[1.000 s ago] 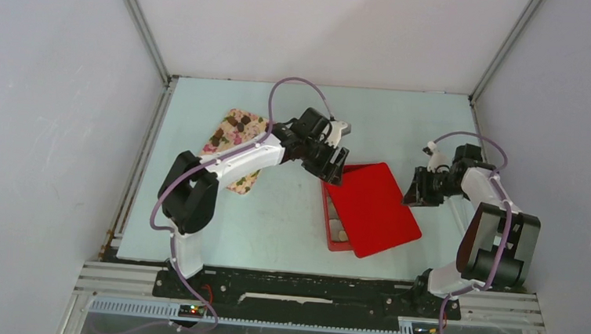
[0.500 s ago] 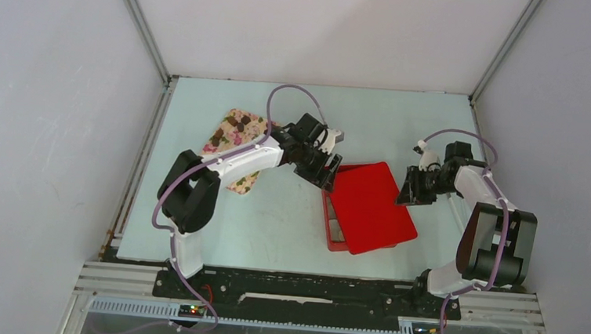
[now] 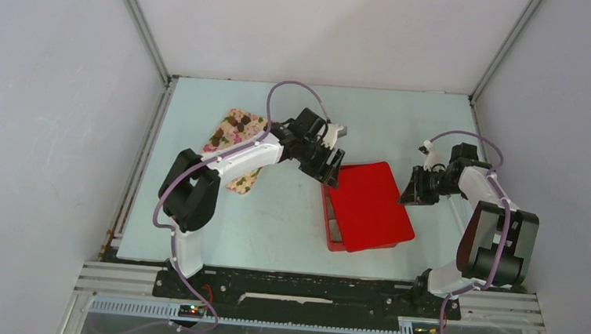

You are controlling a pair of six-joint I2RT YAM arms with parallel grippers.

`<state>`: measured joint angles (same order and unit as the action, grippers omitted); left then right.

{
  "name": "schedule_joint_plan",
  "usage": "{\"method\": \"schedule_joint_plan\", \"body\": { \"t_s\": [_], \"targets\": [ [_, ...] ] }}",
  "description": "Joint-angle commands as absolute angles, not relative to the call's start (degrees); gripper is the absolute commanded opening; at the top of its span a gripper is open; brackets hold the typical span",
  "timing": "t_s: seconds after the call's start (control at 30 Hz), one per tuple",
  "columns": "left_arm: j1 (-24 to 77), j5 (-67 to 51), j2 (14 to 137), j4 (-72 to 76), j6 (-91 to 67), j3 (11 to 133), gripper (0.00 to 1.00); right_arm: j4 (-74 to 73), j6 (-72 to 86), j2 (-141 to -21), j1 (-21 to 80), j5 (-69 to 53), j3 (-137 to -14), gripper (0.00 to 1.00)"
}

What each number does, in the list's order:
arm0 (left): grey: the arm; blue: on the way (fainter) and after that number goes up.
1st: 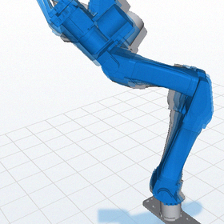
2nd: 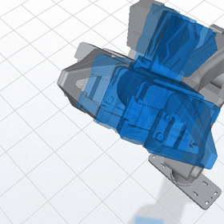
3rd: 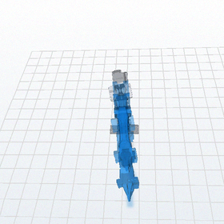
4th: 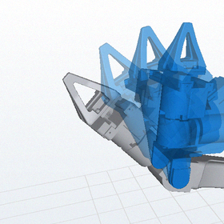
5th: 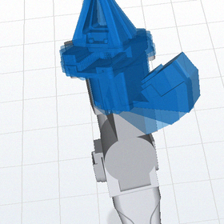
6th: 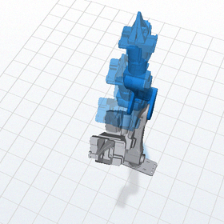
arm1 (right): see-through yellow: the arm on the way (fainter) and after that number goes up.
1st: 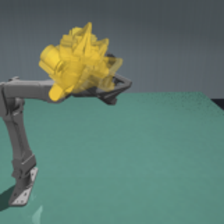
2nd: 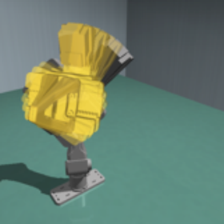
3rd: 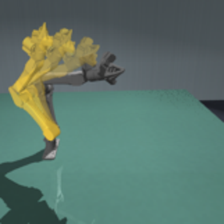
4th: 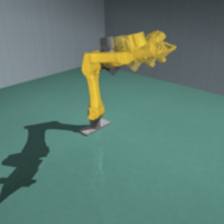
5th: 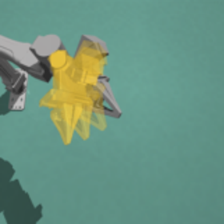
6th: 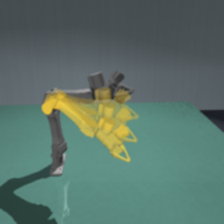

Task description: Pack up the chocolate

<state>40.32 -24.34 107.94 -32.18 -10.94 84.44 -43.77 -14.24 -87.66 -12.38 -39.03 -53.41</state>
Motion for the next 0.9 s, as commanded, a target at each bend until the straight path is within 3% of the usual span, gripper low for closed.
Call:
{"method": "schedule_joint_plan", "body": {
  "t_s": [0.0,0.2,0.57,0.87],
  "targets": [
    [40.14,-24.55,110.68,-30.63,-9.05,93.52,0.73,-42.11,-16.37,-88.50,-12.41,-36.47,-53.35,0.25],
    [40.15,-25.37,117.68,-33.37,-6.77,101.07,0.74,-42.36,-16.42,-88.24,-12.13,-36.41,-53.35,0.26],
    [40.16,-27.39,120.89,-33.41,-5.80,100.21,0.74,-42.35,-16.44,-88.35,-11.61,-36.23,-53.35,0.27],
    [39.90,-40.86,121.77,-34.68,-6.18,102.76,0.71,-42.18,-15.96,-87.73,-11.16,-36.06,-53.35,0.28]
  ]
}}
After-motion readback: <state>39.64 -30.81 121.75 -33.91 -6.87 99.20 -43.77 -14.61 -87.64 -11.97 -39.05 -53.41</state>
